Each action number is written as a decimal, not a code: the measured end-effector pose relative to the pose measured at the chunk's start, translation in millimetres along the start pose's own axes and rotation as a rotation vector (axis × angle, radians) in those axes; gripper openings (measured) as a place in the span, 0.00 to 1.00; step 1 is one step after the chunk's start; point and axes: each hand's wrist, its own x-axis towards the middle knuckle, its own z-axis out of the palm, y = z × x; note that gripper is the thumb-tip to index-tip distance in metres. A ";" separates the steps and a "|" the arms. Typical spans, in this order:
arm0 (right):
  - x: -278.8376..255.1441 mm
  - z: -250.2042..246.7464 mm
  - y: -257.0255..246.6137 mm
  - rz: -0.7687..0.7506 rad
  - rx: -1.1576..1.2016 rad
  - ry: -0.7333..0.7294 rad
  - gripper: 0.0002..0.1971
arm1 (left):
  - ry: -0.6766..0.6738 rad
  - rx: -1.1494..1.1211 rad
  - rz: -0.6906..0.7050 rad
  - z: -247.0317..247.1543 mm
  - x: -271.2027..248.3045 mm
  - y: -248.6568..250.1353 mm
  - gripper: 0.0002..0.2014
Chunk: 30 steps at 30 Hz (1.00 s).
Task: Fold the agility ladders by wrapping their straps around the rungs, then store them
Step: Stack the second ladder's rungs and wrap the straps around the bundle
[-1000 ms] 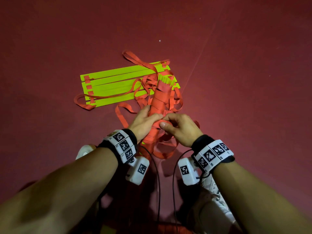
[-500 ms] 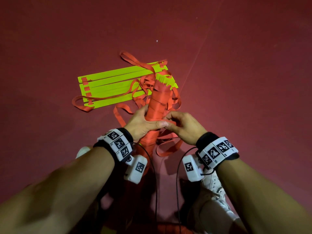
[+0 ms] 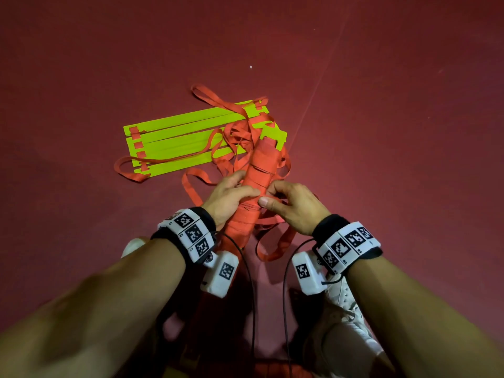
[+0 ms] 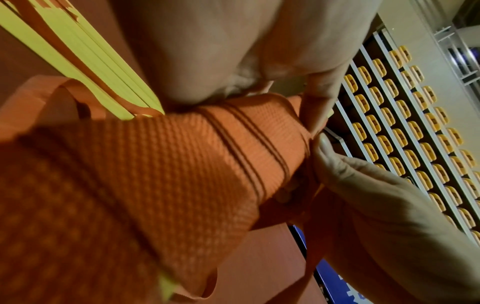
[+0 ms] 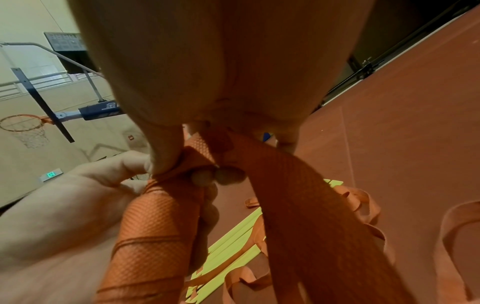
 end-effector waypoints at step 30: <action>-3.4 -16.1 -4.1 -0.069 -0.139 -0.067 0.05 | 0.105 0.335 0.094 -12.2 -11.0 -0.3 0.35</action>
